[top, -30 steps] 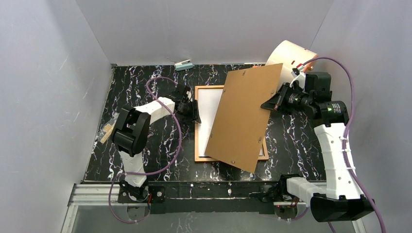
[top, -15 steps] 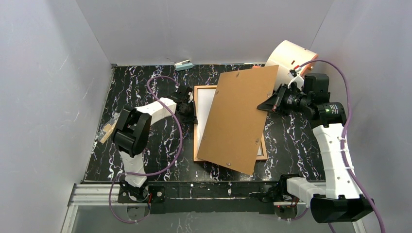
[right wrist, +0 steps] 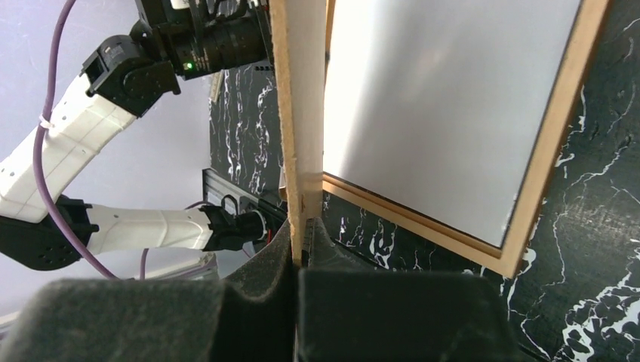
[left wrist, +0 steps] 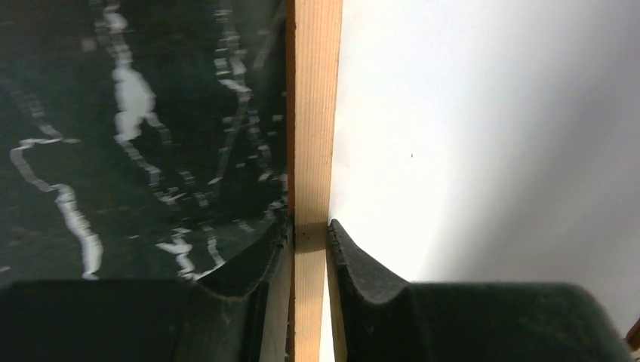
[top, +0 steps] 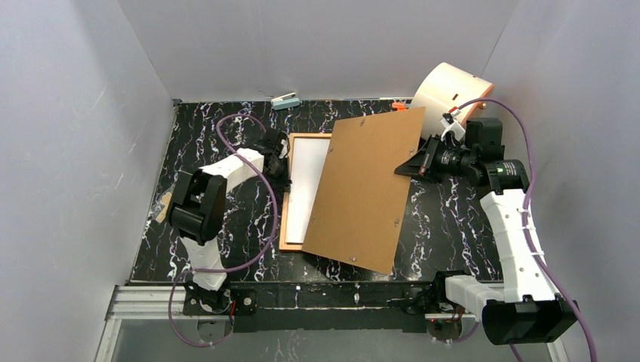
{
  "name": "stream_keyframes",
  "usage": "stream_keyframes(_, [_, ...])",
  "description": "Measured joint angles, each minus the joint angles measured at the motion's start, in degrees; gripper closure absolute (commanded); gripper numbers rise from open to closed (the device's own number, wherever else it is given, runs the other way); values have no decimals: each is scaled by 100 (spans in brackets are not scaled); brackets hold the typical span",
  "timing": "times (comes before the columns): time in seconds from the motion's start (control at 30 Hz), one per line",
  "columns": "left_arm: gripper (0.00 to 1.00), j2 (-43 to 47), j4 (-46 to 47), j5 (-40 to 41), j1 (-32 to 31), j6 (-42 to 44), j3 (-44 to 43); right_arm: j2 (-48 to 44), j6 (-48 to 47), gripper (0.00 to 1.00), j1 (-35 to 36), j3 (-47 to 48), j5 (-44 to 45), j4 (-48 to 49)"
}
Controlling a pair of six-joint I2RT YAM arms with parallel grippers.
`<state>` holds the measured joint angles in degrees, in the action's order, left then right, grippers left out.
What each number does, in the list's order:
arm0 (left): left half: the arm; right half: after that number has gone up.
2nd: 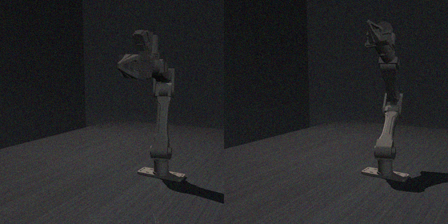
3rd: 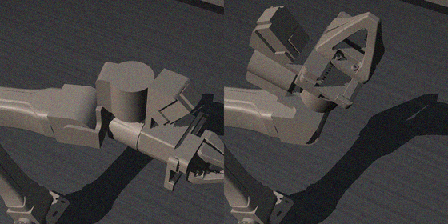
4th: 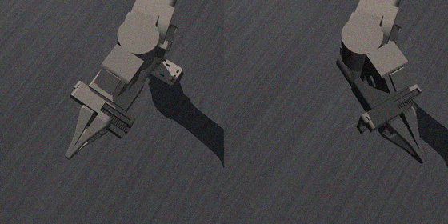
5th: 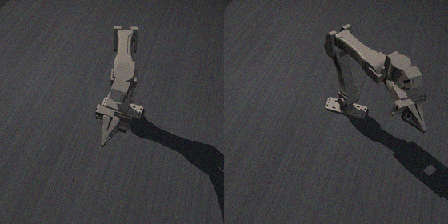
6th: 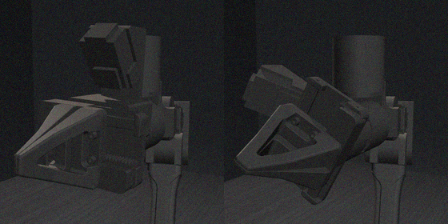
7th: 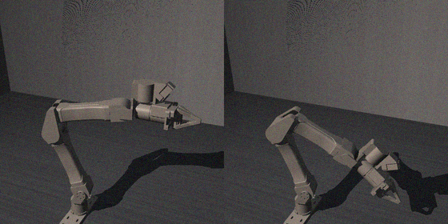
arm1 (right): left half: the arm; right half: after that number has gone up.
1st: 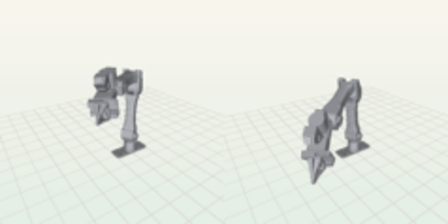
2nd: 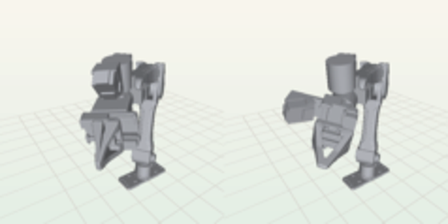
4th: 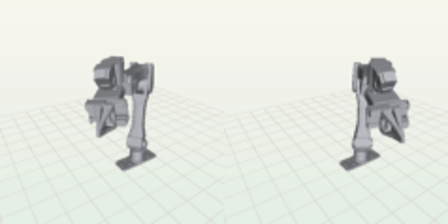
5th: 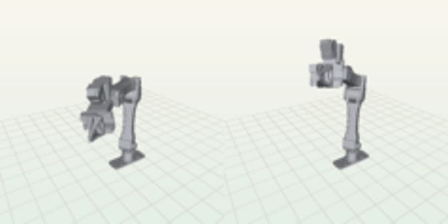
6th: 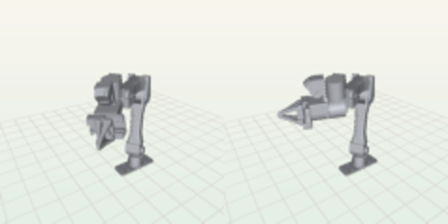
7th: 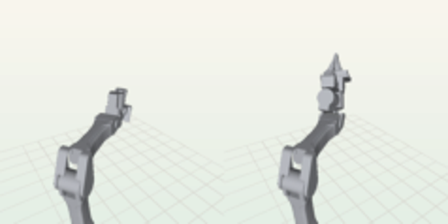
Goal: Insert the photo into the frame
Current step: Move the photo frame to the center of the board, then place the photo frame item in the photo frame.
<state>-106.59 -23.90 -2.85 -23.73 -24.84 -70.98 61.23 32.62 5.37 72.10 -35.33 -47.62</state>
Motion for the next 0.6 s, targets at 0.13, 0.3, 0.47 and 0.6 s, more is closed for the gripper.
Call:
stream_keyframes(0.13, [83, 81, -326, -4, 382, 243, 11, 44, 33, 99, 0, -251, -190, 249])
stream_keyframes(0.3, [63, 376, -608, -107, 863, 457, 179, 256, 87, 99, 0, -396, -546, 603])
stream_keyframes(0.47, [44, 793, -752, -372, 1196, 577, 201, 509, 299, 99, 0, -608, -859, 1106])
stream_keyframes(0.6, [43, 1045, -800, -509, 1239, 588, 177, 706, 503, 99, 0, -782, -1036, 1499])
